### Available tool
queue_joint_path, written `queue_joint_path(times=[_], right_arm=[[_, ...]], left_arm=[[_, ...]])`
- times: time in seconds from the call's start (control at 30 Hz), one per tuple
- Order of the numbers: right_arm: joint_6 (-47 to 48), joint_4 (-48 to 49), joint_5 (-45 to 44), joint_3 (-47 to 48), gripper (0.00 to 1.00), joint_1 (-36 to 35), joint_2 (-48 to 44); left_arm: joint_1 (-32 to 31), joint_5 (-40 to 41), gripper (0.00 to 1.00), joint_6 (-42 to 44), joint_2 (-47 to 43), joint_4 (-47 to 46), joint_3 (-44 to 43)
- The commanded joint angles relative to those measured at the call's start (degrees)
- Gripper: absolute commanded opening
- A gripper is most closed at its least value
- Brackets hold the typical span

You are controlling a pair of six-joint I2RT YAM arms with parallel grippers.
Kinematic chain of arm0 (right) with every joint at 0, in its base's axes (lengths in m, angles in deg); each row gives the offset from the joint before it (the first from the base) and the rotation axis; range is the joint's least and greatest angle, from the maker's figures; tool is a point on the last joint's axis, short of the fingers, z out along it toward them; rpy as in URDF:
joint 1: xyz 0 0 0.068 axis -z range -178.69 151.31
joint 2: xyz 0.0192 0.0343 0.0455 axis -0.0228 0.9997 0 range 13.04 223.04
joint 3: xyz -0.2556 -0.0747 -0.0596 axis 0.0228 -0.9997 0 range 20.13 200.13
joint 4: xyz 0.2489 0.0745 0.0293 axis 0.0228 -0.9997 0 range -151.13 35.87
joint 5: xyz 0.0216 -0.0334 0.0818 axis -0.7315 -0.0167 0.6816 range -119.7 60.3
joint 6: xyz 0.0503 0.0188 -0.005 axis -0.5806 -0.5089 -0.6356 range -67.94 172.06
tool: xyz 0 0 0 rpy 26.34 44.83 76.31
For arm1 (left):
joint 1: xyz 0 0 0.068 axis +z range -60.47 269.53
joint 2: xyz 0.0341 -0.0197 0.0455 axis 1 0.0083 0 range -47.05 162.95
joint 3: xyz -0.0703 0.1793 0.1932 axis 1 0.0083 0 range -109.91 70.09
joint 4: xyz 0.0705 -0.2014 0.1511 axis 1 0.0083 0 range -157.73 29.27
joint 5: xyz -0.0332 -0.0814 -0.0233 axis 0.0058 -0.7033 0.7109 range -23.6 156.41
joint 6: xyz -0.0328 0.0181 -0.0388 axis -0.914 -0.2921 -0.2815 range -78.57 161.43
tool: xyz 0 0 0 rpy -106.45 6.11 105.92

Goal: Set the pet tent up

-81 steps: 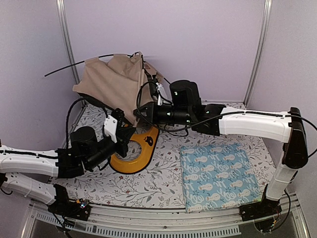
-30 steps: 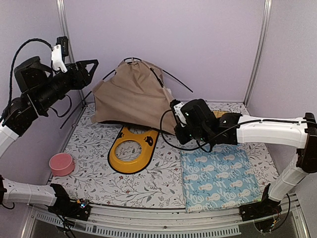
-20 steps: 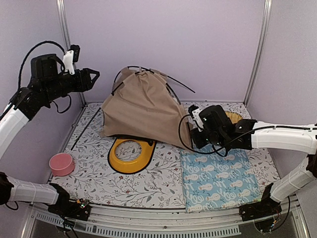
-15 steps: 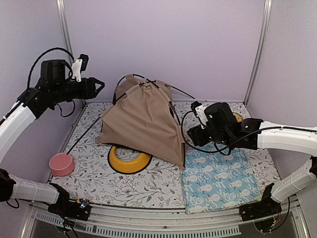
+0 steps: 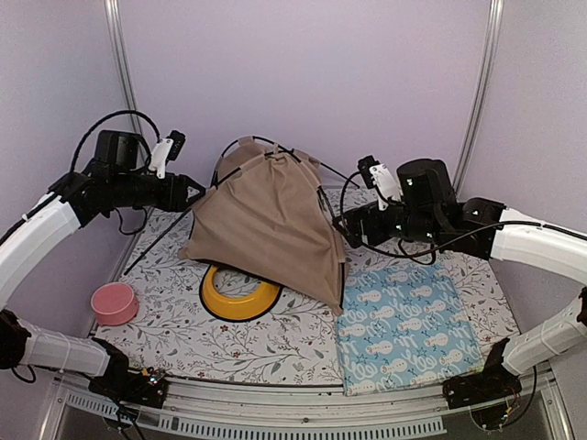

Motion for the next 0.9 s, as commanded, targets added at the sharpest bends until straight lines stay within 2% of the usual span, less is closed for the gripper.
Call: queue_joint_path(times=[0.0, 0.2, 0.43, 0.77, 0.87], right_arm=[[-1.5, 1.8, 10.2, 6.4, 0.98, 5.8, 4.3], [0.3, 1.0, 15.4, 14.5, 0.98, 7.0, 11.7], [3.6, -0.7, 16.8, 24.8, 0.95, 9.5, 20.1], [6.9, -6.6, 19.9, 38.7, 0.79, 11.0, 31.8], [7.4, -8.9, 21.6, 43.0, 0.68, 10.9, 34.7]], left_arm=[[0.6, -1.7, 0.56, 1.9, 1.4, -0.1, 0.4], [0.6, -2.4, 0.52, 3.1, 3.2, 0.4, 0.3], [0.5, -2.2, 0.47, 3.8, 4.2, 0.4, 0.6], [-0.5, -2.1, 0.45, 4.3, 4.9, 0.0, 1.2], [-0.8, -1.8, 0.44, 4.5, 5.1, -0.2, 1.4]])
